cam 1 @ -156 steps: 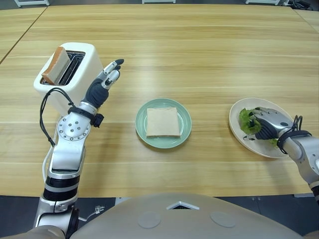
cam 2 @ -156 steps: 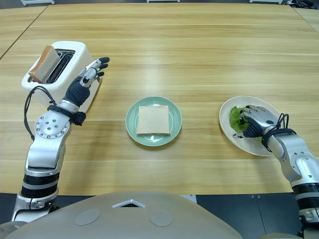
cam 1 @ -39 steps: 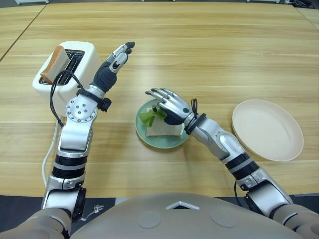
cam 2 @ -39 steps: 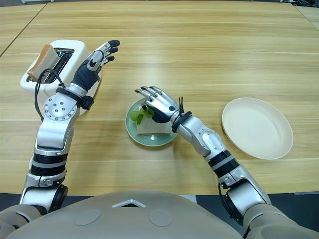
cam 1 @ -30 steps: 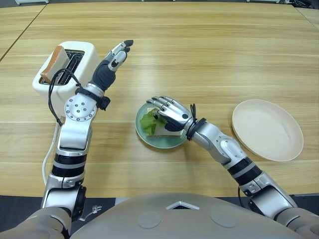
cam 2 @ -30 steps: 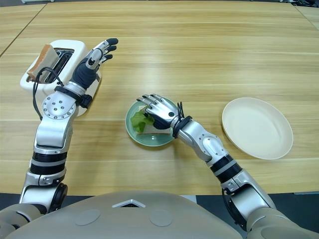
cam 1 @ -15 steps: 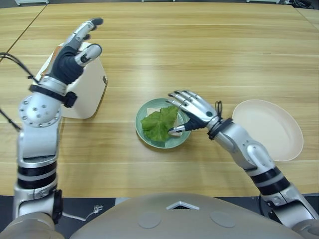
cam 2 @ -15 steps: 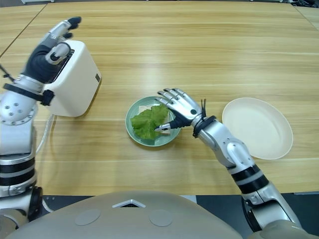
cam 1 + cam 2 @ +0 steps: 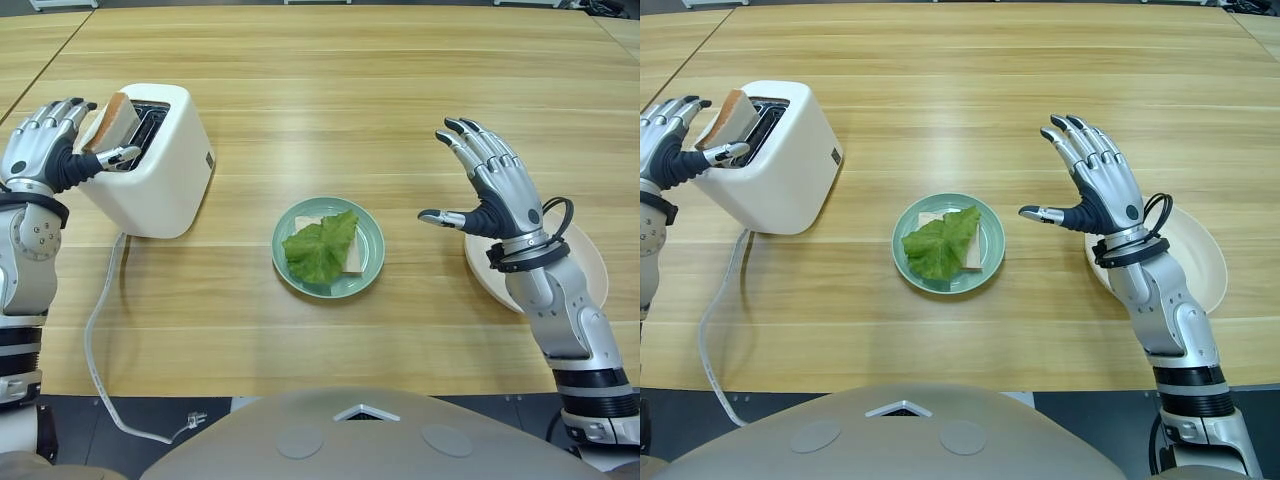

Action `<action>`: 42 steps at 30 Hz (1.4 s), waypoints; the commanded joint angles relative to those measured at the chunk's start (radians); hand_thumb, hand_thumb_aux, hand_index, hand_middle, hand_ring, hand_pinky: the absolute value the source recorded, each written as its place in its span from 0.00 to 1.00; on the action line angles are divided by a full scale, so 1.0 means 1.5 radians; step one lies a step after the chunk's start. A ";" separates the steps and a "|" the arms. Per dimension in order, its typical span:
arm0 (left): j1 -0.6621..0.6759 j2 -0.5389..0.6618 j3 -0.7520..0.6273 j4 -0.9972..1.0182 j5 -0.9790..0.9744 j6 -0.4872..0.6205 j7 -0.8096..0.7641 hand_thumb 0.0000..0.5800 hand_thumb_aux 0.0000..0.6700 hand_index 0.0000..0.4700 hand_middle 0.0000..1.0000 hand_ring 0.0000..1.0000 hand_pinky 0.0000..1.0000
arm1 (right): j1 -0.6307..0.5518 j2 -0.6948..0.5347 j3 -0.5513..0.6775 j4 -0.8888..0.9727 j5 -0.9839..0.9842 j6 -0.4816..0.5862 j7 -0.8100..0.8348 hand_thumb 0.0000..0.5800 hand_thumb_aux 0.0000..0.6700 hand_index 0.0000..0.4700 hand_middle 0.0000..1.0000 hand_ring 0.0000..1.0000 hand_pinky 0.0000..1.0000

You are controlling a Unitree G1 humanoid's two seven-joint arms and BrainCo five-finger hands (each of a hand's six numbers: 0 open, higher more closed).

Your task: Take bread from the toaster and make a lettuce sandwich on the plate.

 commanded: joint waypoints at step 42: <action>-0.099 -0.117 0.086 -0.179 -0.776 0.209 -0.347 1.00 1.00 1.00 0.00 0.00 0.00 | -0.045 0.011 0.038 0.113 -0.042 -0.011 -0.009 0.00 0.00 0.00 0.00 0.00 0.00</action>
